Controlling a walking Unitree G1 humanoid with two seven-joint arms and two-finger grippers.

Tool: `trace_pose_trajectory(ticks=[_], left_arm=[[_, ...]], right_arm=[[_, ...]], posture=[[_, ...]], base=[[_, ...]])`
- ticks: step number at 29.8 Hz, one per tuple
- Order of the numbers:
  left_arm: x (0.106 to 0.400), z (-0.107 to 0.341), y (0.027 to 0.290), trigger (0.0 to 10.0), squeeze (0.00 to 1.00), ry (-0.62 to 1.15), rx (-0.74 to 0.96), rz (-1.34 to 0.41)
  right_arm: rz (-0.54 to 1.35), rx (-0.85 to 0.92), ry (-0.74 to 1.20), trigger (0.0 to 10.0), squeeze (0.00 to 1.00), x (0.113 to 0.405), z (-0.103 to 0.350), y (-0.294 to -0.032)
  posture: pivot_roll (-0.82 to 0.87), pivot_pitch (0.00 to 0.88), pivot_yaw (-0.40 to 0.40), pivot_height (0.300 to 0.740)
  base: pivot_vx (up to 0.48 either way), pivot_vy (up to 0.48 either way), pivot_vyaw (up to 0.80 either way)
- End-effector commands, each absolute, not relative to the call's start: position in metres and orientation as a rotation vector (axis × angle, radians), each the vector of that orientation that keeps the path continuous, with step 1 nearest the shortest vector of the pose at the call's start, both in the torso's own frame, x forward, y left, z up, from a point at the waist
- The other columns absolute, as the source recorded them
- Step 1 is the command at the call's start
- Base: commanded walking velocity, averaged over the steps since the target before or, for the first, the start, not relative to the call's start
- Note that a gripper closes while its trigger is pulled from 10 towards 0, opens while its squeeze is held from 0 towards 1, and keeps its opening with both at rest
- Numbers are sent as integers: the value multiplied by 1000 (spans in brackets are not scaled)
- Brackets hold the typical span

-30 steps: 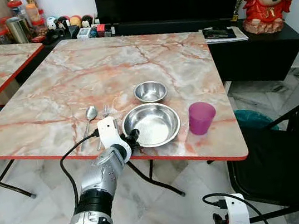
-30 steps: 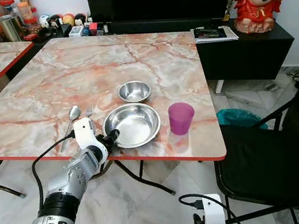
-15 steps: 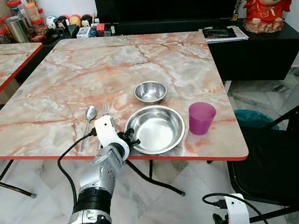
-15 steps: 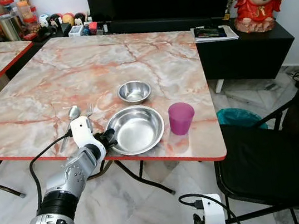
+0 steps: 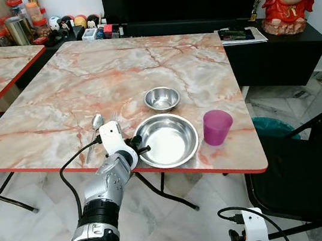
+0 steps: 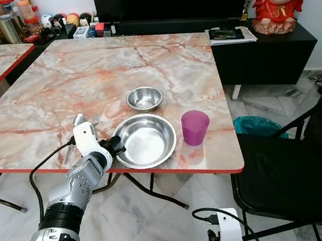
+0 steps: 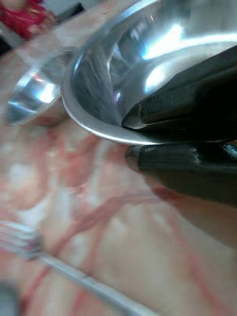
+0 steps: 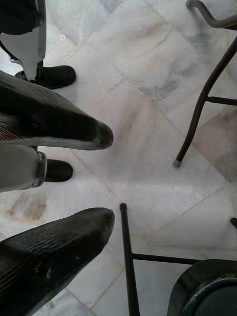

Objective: Setting the table

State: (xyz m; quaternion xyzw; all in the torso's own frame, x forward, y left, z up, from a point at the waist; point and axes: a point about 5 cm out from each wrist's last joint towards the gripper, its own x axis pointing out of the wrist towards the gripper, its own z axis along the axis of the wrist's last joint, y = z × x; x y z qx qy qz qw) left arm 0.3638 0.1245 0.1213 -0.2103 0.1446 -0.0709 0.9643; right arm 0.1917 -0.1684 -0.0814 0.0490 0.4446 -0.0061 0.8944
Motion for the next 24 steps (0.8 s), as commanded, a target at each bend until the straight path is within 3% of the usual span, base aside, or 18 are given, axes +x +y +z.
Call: trace_pose_trajectory(ticks=[1,4,5,6,18,19,21,22,23,24], left_arm=[[363,128,130,0,0,239,-414,-139],[361,144,137,39,0,73,-457,-148],[359,150,140,1255,0,8,-481,-151],[358,151,142,10000,0,-9,-492,-142],[355,178,164,10000,0,-201,-598,-125],[355,180,161,0,0,-218,-609,-139],[355,180,159,0,0,-219,-611,-149],[355,180,158,784,0,-218,-608,-148],[356,180,157,10000,0,-218,-608,-143],[356,181,158,10000,0,-221,-606,-136]], right_arm=[[-13,99,916,10000,0,195,-80,-170],[-10,98,914,10000,0,196,-79,-170],[-8,96,914,10000,0,197,-79,-169],[-7,96,913,10000,0,197,-79,-169],[-8,94,911,10000,0,197,-79,-170],[-9,95,911,10000,0,197,-79,-170],[-9,97,911,10000,0,197,-79,-169],[-10,98,910,10000,0,197,-79,-169],[-11,99,909,10000,0,198,-78,-169],[-12,100,909,10000,0,198,-78,-169]], posture=[[21,0,-55,740],[26,0,-59,740],[27,0,-61,740],[27,0,-61,740],[29,0,-62,740],[25,0,-60,740],[24,0,-58,740],[23,0,-57,740],[22,0,-57,740],[22,0,-57,740]], base=[[0,0,0],[0,0,0],[0,0,0],[0,0,0],[0,0,0],[0,0,0],[0,0,0],[0,0,0],[0,0,0],[0,0,0]])
